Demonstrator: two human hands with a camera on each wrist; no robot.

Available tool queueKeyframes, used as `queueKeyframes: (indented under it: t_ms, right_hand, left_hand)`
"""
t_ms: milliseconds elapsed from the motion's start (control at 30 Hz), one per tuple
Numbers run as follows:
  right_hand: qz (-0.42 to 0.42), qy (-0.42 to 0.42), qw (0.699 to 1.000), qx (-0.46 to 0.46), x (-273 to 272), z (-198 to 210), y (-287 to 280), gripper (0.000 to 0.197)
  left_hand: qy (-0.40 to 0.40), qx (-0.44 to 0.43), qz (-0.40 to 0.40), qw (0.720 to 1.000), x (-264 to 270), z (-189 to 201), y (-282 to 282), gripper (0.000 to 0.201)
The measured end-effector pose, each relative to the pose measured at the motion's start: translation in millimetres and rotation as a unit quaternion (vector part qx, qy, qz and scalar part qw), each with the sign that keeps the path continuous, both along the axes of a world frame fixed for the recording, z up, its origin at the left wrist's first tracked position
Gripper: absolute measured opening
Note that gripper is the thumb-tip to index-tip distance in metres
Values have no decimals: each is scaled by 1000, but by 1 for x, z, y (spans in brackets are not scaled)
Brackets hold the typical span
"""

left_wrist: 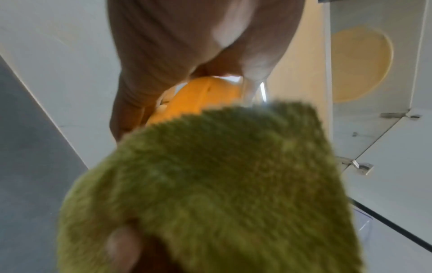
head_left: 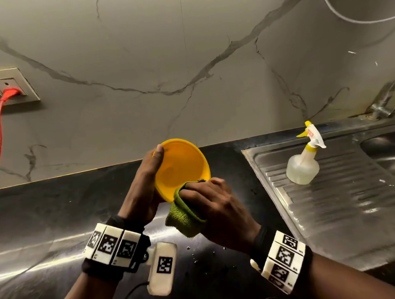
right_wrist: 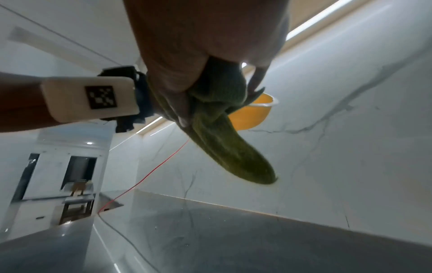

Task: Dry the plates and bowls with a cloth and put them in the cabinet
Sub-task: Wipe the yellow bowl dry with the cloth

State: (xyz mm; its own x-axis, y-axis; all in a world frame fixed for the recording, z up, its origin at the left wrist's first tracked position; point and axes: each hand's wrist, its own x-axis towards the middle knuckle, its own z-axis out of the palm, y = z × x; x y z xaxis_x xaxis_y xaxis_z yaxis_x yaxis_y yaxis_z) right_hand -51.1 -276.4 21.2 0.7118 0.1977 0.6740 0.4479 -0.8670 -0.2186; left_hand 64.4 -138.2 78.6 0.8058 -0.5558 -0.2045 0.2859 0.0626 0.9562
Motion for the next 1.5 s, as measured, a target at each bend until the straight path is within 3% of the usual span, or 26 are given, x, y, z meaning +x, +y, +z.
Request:
queueKeyframes:
  t_ms: [167,267,333,400,433,467,533,633,733,800,867,933,1000,1067,1100,1133,1167,1200,1267,1300,1333,1367,1433,1500]
  right_hand:
    - [12,0,999,40,11,2,-6,39]
    - [89,70,983,142,10,20,-19,34]
    - [123,128,961,214,9,34,-34,41]
    - [145,184,937,258,9,47,-47,49]
    - [153,198,927,281,11,52,-52,50]
    - [155,203,919,300,12,56,-57,50]
    - [141,188,918,318,14,64,-64,51]
    - [98,126,943,291,15,67,-64,50]
    - [19,25,985,168,12,59,-42,39]
    - [-35,-52,989,134,14,45,-30,31]
    - [-49,-105,976,185,14,34,-27,33]
    - [-33,-106,948,299,12,27,-27,36]
    - [-10,-48,902,428,7,25,-27,35]
    - [9,11,853,522,0,17,-27,41]
    - [22,66,845,530,0,8,-29,25]
    - [34,93,863,495,0,4,-31,16]
    - [45,134,851,506,-1,-3,-36,56]
    - [23,159,838,521,-1,1,-38,67]
    - [24,87,849,521,-1,6,-51,20]
    - [47,53,853,518,3,10,-53,14]
    - [63,42,865,496,6,18,-51,20]
    - [80,46,898,430,8,25,-47,23]
    - [50,-4,954,295,13,35,-39,31]
    - [6,-60,970,234,17,39,-37,33]
  left_hand:
    - [48,17,4,999,3,0,6,78]
    - [-46,80,46,995,2,0,8,77]
    - [-255,144,51,955,2,-4,14,74]
    - [-442,196,-20,875,3,-10,23,60]
    - [-482,215,-73,847,2,-13,26,57]
    - [-491,220,-118,835,1,-15,27,56]
    - [-460,180,-155,855,-6,-16,25,54]
    - [-364,85,-123,919,-11,-21,16,59]
    - [-332,35,-130,934,-17,-21,7,52]
    - [-315,13,-131,940,-21,-19,3,42]
    - [-304,0,-125,944,-23,-17,3,44]
    - [-294,-2,-113,949,-21,-20,7,41]
    - [-255,-15,-102,961,-20,-24,13,49]
    - [-208,-32,-93,973,-19,-27,18,72]
    - [-191,-43,-99,975,-18,-27,19,77]
    - [-182,-52,-116,975,-16,-28,21,78]
    - [-180,-50,-135,973,-15,-27,23,77]
    - [-188,-40,-153,969,-13,-25,24,75]
    - [-218,8,-192,957,-12,-18,26,68]
    - [-244,38,-217,945,-13,-15,24,61]
    - [-272,59,-236,931,-15,-12,19,53]
    - [-291,63,-240,924,-17,-10,13,47]
    - [-308,39,-208,927,-22,-8,3,48]
    - [-317,10,-174,932,-23,-4,-2,45]
